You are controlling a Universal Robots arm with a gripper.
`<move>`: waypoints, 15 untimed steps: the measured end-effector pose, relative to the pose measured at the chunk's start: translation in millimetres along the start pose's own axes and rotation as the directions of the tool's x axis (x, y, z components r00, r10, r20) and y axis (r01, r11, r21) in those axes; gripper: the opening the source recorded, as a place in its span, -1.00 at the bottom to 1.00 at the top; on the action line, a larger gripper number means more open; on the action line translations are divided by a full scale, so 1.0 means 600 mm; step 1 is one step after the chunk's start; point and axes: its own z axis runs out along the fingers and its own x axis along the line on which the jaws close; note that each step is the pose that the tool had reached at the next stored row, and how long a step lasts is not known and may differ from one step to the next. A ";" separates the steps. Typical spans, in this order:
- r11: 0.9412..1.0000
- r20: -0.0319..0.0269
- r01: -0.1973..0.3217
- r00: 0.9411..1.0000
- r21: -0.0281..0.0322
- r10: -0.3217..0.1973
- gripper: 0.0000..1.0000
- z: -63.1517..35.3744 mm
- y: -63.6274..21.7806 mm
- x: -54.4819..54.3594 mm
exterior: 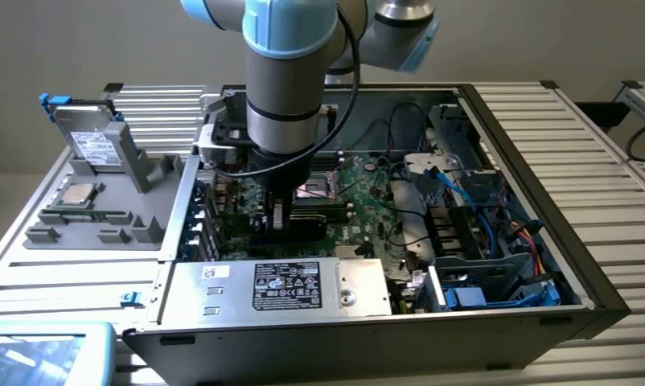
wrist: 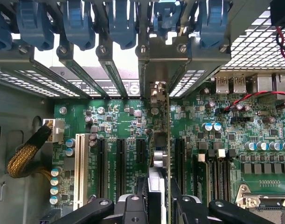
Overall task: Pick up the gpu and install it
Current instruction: 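Insert the gpu into the slot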
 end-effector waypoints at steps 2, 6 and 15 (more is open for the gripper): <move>1.000 0.000 0.000 1.000 0.000 0.000 -0.43 0.000 0.000 0.000; 1.000 0.000 0.000 1.000 0.001 0.000 -0.43 0.000 0.003 0.000; 1.000 0.000 0.000 1.000 0.000 0.000 -0.43 0.000 0.004 0.000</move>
